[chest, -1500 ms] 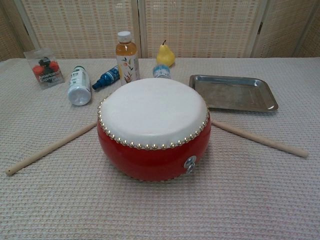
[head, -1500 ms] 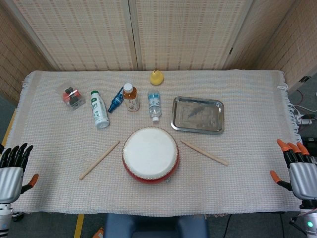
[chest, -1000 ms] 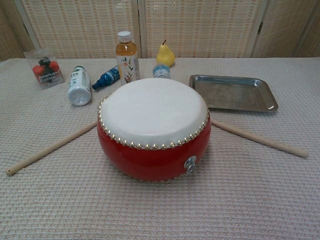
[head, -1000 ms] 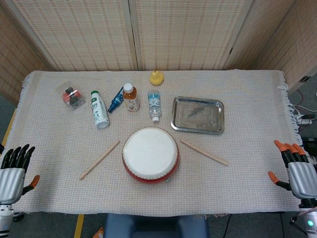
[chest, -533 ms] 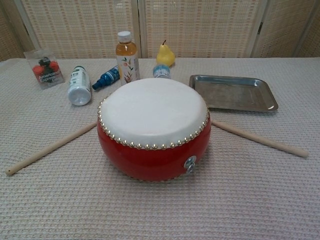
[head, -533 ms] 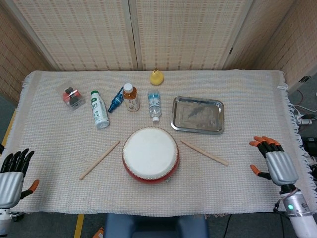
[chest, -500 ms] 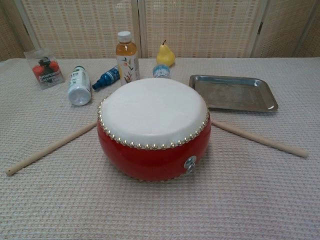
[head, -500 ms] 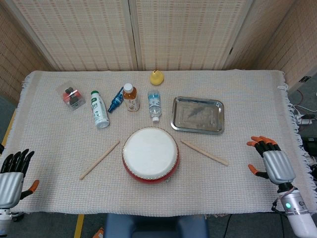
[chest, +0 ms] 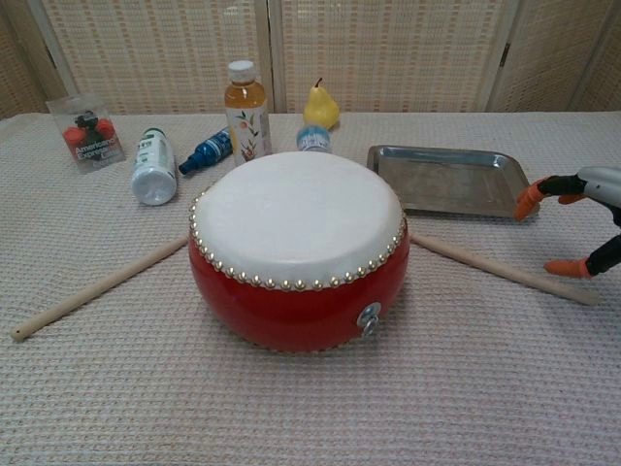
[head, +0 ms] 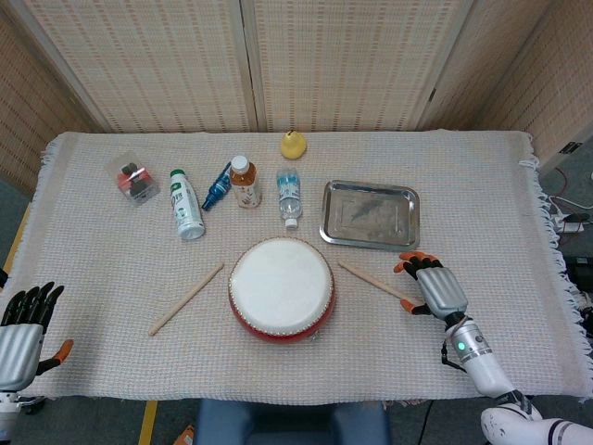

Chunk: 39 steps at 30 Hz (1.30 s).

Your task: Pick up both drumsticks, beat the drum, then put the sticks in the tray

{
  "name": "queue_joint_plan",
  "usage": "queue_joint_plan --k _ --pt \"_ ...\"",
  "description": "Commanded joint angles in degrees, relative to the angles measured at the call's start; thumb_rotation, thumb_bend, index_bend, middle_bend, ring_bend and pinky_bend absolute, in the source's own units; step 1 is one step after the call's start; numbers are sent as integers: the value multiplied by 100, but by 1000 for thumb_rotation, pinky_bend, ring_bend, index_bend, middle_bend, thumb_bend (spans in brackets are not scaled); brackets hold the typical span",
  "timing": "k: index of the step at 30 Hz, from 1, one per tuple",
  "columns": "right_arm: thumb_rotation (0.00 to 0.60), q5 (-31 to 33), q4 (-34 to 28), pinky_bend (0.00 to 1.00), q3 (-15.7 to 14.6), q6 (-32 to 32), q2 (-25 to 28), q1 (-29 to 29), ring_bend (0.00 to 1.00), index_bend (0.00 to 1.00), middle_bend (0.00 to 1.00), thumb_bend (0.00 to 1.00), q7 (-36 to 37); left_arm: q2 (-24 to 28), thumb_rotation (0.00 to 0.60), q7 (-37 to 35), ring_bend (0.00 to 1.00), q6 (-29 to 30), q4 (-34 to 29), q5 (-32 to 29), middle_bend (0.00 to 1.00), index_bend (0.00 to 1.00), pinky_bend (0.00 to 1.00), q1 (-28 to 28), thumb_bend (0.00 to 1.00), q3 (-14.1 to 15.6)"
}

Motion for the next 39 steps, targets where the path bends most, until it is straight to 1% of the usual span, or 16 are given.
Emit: queue_joint_plan --k 1,12,19,23,31,39 --pt "600 180 203 149 52 -111 -236 157 0 326 158 189 -194 -12 600 -16 0 -5 10 20 0 26 47 -10 282 -1" --pt "600 712 586 149 154 -556 -710 577 0 329 158 189 -519 -68 600 -56 0 -103 64 33 0 31 46 -69 282 -3" --pt "600 1044 974 149 254 -776 -1088 895 0 358 158 189 -797 -95 600 -85 0 -129 108 31 0 32 47 -91 282 -10" --pt "600 1191 1108 149 263 -872 -1229 1030 0 397 158 205 -922 -101 600 -126 0 -139 150 -6 0 32 47 -80 281 -11" --pt "600 1244 1089 149 246 -760 -1262 1041 0 495 158 313 -867 -116 600 -222 0 -144 233 -46 0 32 47 -60 279 -11" --pt "600 1193 1055 149 136 -678 -1264 1043 0 494 158 320 -906 -151 600 -238 0 -161 270 -26 0 33 47 -79 280 -10"
